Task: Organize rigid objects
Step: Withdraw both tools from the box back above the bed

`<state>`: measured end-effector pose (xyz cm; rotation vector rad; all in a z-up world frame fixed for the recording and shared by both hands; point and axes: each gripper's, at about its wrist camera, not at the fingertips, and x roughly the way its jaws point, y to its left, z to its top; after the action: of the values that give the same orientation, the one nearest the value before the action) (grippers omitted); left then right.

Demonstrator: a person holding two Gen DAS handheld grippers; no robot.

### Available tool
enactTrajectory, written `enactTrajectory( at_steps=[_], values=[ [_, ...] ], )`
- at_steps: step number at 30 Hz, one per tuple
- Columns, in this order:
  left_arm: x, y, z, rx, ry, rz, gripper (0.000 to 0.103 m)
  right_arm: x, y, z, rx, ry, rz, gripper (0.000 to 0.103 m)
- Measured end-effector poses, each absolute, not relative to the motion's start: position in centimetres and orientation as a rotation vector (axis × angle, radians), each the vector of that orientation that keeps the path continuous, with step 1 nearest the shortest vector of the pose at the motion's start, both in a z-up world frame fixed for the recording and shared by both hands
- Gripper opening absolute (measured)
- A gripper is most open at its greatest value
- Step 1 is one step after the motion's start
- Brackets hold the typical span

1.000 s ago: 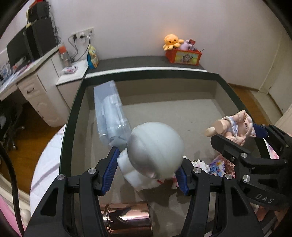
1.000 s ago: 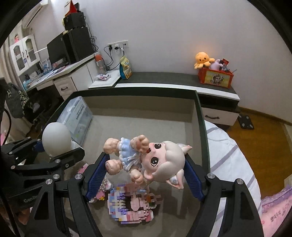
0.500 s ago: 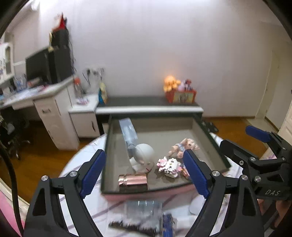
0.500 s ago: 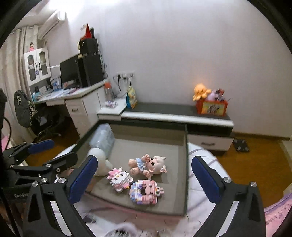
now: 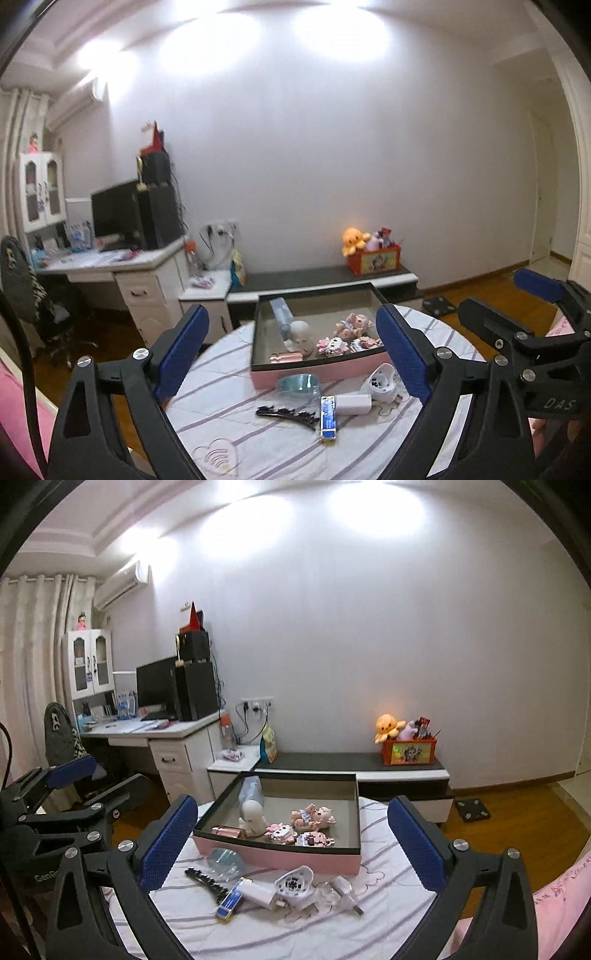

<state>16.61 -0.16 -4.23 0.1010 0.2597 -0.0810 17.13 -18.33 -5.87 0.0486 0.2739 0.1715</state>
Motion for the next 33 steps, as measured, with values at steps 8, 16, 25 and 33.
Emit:
enactTrajectory(
  at_steps=[8, 16, 25, 33],
  values=[
    [11.0, 0.6, -3.5, 0.067, 0.205, -0.07, 0.096, 11.7, -17.9, -5.0, 0.045, 0.224, 0.163, 0.103],
    [7.6, 1.3, -2.5, 0.036, 0.149, -0.044, 0.099, 9.0, -17.3, -4.1, 0.029, 0.188, 0.166, 0.103],
    [7.6, 1.5, -2.6, 0.037, 0.139, -0.027, 0.101, 8.2, -16.9, -3.9, 0.023, 0.173, 0.168, 0.103],
    [7.9, 1.2, -3.0, 0.042, 0.153, -0.03, 0.101, 8.2, -17.2, -4.4, 0.026, 0.188, 0.161, 0.103]
  ],
)
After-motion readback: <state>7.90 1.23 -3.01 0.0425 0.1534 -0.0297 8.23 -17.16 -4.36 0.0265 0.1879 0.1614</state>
